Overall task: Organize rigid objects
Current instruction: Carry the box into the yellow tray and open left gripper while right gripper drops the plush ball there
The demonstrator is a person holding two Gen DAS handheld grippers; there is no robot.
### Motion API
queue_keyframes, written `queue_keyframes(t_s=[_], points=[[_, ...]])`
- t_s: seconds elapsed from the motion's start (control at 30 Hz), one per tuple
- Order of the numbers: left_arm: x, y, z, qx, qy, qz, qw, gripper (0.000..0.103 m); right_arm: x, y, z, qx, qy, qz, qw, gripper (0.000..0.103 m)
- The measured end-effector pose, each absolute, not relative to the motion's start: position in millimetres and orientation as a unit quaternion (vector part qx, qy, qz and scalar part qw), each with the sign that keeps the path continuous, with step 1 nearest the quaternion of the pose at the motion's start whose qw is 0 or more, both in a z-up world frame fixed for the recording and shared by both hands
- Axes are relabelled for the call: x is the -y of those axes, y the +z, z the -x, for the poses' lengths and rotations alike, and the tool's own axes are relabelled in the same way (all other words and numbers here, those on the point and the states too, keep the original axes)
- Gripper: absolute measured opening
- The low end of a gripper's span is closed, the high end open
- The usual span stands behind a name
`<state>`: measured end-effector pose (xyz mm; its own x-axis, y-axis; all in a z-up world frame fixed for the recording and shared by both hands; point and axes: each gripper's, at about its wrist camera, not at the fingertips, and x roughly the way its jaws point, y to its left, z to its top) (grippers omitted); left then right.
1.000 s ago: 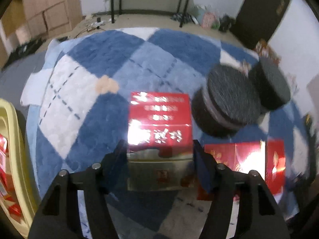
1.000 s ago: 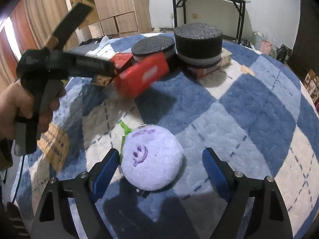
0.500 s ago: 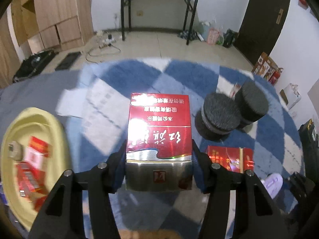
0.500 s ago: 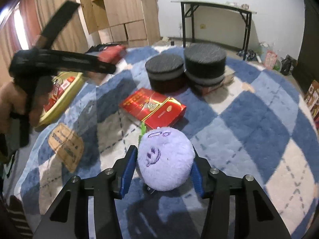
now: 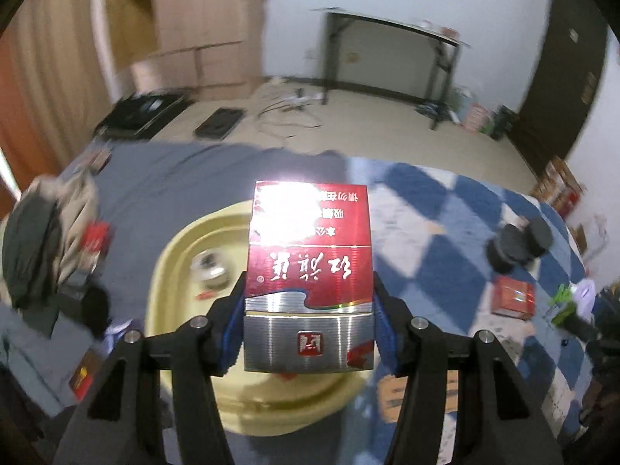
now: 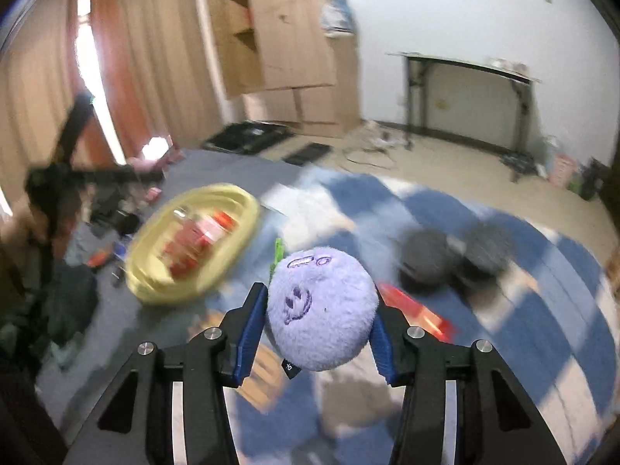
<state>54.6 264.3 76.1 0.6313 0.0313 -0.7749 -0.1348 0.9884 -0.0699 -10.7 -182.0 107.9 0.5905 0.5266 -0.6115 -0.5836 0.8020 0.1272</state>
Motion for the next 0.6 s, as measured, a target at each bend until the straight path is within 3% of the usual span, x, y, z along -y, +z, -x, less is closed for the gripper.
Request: queue_keyframes(t_s=[0.17,0.4,0.6], points=[[-315,29,-46,-0.446,0.069,0.111,0.885,0.058,74,118,-31,-0.341,0.364,0.064,0.864,0.048],[-349,-44,-48,-0.476,0.067,0.147,0.864,0.058,-46,63,-99,-0.396,0.368,0.112,0.834,0.048],[-364,-63,-58,-0.470,0.058,0.153,0.868,0.058,-108,29,-140,-0.404,0.349,0.163,0.830,0.048]])
